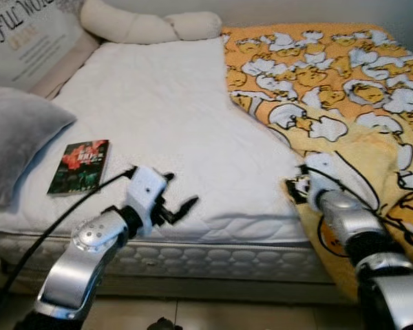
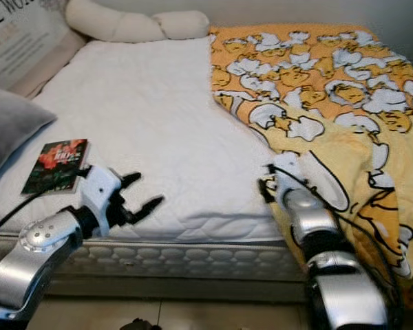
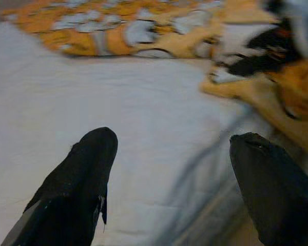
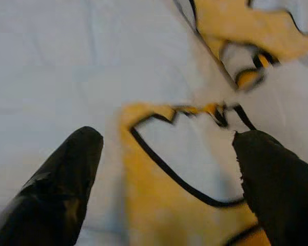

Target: Clean up the room

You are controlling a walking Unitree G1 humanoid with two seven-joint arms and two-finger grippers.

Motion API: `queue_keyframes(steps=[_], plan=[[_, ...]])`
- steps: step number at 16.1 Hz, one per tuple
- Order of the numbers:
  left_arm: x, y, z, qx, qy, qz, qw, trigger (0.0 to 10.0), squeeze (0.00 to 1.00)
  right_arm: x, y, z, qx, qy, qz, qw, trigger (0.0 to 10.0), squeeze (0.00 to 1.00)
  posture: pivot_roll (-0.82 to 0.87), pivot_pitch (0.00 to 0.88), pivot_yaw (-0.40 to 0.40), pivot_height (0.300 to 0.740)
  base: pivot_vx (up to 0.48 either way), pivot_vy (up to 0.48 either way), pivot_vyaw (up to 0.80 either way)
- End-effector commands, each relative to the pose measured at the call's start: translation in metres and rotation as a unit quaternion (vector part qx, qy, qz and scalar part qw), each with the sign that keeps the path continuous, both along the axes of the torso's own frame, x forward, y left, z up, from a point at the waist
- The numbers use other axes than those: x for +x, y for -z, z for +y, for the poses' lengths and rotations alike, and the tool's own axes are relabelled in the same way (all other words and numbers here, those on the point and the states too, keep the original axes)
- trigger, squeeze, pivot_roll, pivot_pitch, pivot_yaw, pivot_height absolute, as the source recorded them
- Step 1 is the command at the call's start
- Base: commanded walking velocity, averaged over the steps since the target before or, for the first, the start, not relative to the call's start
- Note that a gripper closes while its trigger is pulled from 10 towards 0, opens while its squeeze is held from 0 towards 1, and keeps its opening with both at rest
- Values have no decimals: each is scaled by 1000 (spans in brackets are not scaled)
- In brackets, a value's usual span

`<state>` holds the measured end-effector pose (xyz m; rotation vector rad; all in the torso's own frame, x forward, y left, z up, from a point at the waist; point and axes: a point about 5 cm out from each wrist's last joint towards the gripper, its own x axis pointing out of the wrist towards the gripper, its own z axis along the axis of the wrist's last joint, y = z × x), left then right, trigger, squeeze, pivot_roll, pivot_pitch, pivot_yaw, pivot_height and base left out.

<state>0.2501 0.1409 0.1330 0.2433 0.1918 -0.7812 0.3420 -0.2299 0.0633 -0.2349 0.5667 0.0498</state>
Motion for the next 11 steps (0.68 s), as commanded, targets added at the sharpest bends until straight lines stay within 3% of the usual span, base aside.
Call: queue_keyframes(steps=[1,2,3,5,6,7,8,10,11], plan=[[-3,-3,-2,9,23,2,1000,10000,0,2,-3,-3,-4,3,-5,1000,10000,1000,1,94,80,740,0,0,0],[-4,-5,-3,17,43,5,999,10000,0,1,-1,-8,-8,12,6,1000,10000,1000,9,116,84,740,0,0,0],[-5,-7,-2,25,58,7,998,10000,0,-2,4,-9,-2,11,23,1000,10000,0,13,143,95,740,0,0,0],[-5,-9,-1,28,64,10,998,10000,0,-4,7,-8,20,10,30,999,10000,0,18,163,100,740,0,0,0],[-8,-9,0,31,67,14,997,10000,0,-6,9,-7,39,5,34,999,8196,0,30,187,106,740,0,0,0],[-11,-10,1,33,71,17,997,10000,0,-6,9,-8,39,1,35,999,4118,0,43,201,107,740,0,0,0],[-13,-11,1,34,73,19,997,10000,0,-6,9,-9,32,-1,34,999,3686,0,53,211,107,740,0,0,0],[-19,-13,2,38,79,26,996,10000,0,-4,6,-10,13,-9,25,1000,0,0,62,225,106,740,0,0,0],[-21,-13,3,41,80,29,996,10000,0,-1,3,-9,14,-12,17,1000,0,0,55,227,99,740,0,0,0]])
